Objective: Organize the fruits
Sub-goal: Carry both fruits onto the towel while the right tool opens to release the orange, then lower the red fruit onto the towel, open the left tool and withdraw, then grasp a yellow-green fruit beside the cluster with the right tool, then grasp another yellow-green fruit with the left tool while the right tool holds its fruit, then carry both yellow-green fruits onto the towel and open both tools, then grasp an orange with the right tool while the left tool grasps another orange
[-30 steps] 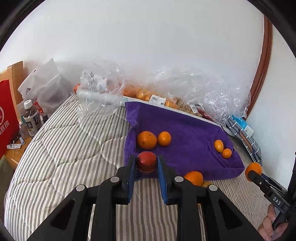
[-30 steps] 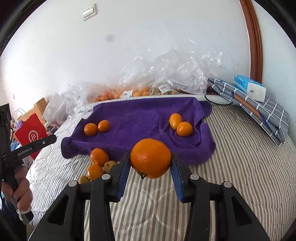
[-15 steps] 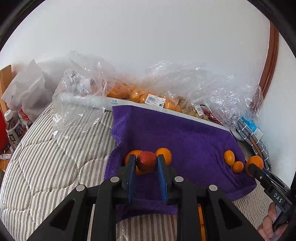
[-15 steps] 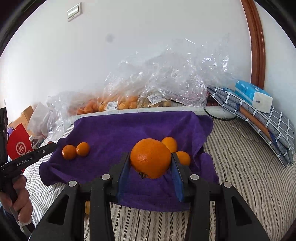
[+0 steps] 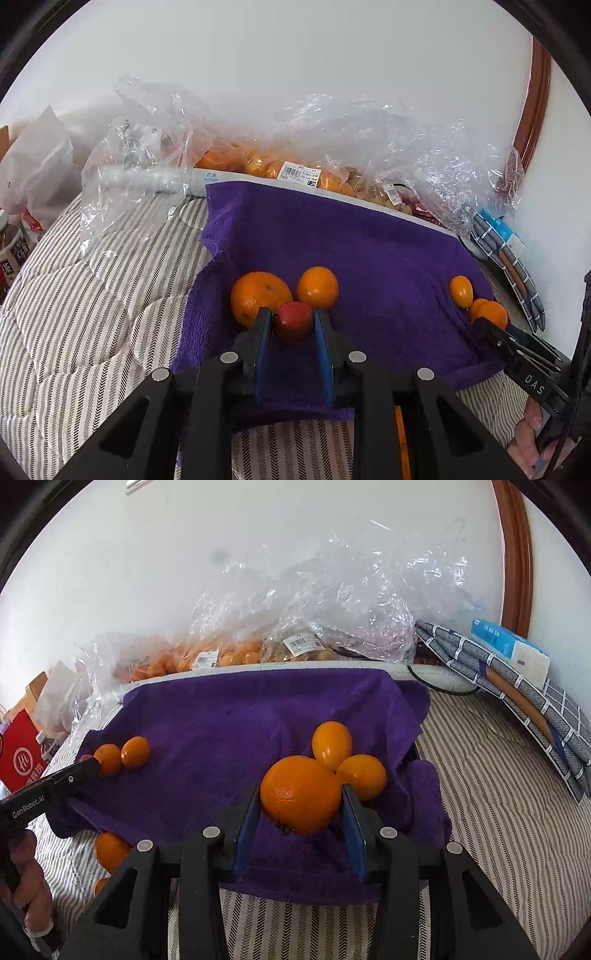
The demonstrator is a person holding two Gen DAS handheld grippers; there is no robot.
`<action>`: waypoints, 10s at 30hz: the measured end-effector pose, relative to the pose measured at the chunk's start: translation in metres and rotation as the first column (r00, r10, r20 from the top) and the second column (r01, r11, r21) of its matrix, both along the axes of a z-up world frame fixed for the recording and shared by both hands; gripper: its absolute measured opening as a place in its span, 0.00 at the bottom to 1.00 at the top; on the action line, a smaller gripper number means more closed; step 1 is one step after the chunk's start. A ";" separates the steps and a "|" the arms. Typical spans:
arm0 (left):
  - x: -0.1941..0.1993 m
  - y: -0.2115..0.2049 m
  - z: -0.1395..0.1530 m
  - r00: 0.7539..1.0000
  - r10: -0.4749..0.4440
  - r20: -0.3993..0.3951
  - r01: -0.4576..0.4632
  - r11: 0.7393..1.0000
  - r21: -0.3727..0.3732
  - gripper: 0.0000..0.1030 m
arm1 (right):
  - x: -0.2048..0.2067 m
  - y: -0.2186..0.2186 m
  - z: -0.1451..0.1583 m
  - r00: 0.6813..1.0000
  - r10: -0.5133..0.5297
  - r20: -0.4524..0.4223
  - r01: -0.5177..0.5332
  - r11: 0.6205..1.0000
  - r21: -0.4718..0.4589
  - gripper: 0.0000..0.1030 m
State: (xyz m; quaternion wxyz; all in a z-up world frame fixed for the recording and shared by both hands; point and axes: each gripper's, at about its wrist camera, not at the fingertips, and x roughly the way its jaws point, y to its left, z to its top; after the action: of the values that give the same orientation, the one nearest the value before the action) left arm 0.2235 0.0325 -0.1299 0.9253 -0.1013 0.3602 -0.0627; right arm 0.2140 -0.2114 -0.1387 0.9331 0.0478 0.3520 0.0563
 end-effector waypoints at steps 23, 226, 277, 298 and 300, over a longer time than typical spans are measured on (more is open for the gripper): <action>0.002 -0.005 -0.004 1.000 -0.011 0.006 0.011 1.000 0.022 0.21 | -0.014 0.002 0.008 0.997 -0.017 0.071 0.017 1.000 -0.001 0.54; 0.027 0.007 0.002 0.998 -0.054 -0.035 0.048 0.985 -0.164 0.22 | 0.027 -0.013 0.004 1.000 -0.014 -0.007 0.014 0.991 0.135 0.28; -0.055 -0.045 -0.013 0.959 -0.232 -0.162 0.221 0.972 -0.082 0.42 | -0.118 -0.010 0.009 0.998 0.020 -0.064 -0.017 0.999 0.046 0.31; -0.051 -0.027 0.011 0.984 -0.141 -0.104 0.134 0.988 -0.077 0.36 | -0.088 -0.027 0.020 1.000 -0.015 0.003 0.014 0.999 0.049 0.31; -0.045 -0.019 0.020 0.988 -0.120 -0.095 0.114 0.991 -0.069 0.36 | -0.078 -0.030 0.023 0.999 -0.029 0.015 0.028 0.999 0.045 0.31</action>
State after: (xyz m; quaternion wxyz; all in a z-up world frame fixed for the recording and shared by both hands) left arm 0.1787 0.0135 -0.1098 0.8975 -0.1121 0.4085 -0.1230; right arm 0.1355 -0.2414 -0.1153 0.9353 0.0733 0.3424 0.0511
